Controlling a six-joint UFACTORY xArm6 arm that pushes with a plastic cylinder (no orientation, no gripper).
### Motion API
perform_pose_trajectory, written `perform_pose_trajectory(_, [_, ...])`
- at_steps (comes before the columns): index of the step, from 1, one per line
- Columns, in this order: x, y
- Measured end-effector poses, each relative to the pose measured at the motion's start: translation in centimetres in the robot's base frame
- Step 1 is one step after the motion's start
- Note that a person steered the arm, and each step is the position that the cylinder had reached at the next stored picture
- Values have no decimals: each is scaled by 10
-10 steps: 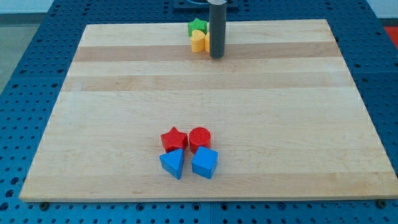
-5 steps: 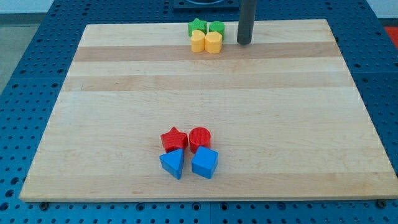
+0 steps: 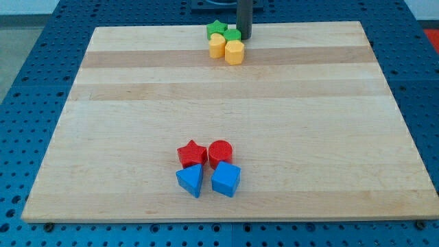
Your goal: Push the green blocks into the yellow blocks
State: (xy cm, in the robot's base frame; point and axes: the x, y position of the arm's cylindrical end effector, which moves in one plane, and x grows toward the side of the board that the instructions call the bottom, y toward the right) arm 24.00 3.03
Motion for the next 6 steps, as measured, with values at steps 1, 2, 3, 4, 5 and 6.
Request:
perform_pose_trajectory(1, [1, -2])
perform_pose_trajectory(2, [-29, -2])
perform_pose_trajectory(3, [-46, -8])
perform_pose_trajectory(4, [-38, -46])
perform_pose_trajectory(5, [-21, -64])
perform_pose_trajectory(6, [-17, -65])
